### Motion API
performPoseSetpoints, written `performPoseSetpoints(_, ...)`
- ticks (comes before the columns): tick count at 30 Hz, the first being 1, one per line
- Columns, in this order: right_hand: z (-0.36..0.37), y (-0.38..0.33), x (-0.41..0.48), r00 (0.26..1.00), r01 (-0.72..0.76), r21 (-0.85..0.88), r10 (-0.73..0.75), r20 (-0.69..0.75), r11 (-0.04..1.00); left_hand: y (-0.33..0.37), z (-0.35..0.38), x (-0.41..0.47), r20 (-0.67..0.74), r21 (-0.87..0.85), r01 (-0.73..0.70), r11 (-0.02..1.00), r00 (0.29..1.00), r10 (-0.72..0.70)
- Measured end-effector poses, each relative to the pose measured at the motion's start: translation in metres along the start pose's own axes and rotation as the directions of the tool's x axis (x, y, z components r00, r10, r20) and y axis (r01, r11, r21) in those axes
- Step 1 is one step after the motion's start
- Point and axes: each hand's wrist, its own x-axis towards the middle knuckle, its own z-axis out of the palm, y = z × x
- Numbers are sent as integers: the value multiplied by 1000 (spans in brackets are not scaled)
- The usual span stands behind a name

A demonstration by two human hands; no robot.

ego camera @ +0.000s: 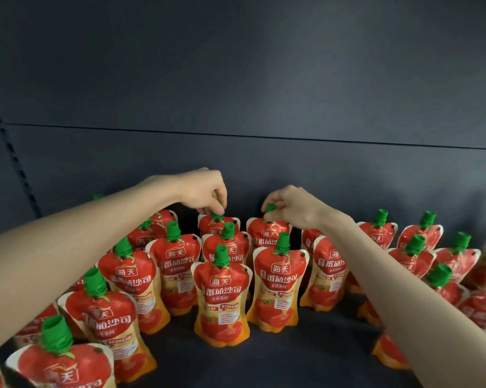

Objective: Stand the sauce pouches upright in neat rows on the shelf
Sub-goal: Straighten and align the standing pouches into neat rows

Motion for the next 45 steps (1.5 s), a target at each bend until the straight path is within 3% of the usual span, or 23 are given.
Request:
performPoseSetpoints(7, 0, 1, 2, 1000, -8, 24, 8, 21, 1000, -5, -1, -3, -1, -40, 12, 999, 1000, -12)
performPoseSetpoints(20, 2, 1, -1, 999, -4, 10, 4, -54, 1000, -2, 1, -10, -6, 105, -9, 994, 1000, 9)
performPoseSetpoints(45, 5, 1, -4, 998, -1, 75, 6, -64, 997, -4, 1, -13, 27, 119, -11, 993, 1000, 8)
